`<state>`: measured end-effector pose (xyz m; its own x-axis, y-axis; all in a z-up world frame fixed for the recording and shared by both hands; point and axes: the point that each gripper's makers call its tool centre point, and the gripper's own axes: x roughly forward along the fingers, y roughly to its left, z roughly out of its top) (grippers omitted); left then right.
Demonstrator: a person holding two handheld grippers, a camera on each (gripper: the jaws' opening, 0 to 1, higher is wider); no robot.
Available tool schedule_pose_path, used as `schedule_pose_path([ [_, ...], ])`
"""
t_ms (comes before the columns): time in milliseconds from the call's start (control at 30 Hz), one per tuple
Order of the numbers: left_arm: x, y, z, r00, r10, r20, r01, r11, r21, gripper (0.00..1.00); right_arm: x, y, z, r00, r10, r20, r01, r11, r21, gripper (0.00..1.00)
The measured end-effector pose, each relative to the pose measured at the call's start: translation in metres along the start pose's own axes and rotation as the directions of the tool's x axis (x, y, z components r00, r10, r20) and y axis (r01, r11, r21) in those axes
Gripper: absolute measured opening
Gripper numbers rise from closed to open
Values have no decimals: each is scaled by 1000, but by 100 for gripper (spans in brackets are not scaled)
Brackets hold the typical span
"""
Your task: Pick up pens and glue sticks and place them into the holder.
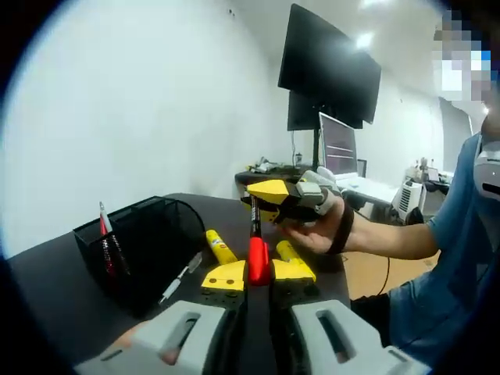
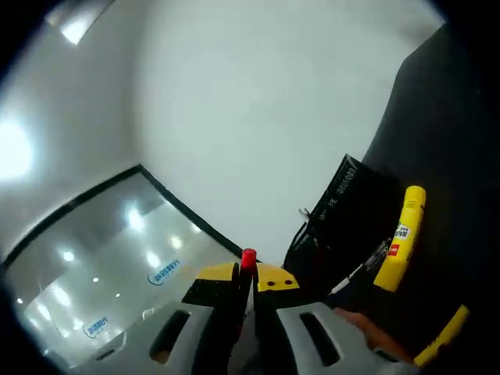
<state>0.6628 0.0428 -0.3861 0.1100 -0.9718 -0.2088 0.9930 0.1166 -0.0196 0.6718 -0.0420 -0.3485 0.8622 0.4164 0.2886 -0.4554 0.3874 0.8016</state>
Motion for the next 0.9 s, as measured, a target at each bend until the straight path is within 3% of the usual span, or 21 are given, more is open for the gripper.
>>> schedule_pose_path([
  [267,3,-5,-11,999,32,-20,-32,999,2,10,-3,18,8,1000,-11,-2,11,988,-151,4],
  [367,0,-1,-13,999,34,-7,-35,999,-18,15,-6,22,13,1000,-26,-11,22,973,-231,4],
  [533,0,-14,-18,999,36,2,-36,999,-38,18,-11,23,17,997,-72,-41,53,930,-363,4],
  [667,-2,-20,-22,1000,22,6,-22,999,-41,33,-15,21,13,991,-103,-90,50,887,-459,4],
  [900,-6,-19,-26,997,59,41,-56,996,-71,42,-22,29,8,978,-105,-178,-24,799,-601,4],
])
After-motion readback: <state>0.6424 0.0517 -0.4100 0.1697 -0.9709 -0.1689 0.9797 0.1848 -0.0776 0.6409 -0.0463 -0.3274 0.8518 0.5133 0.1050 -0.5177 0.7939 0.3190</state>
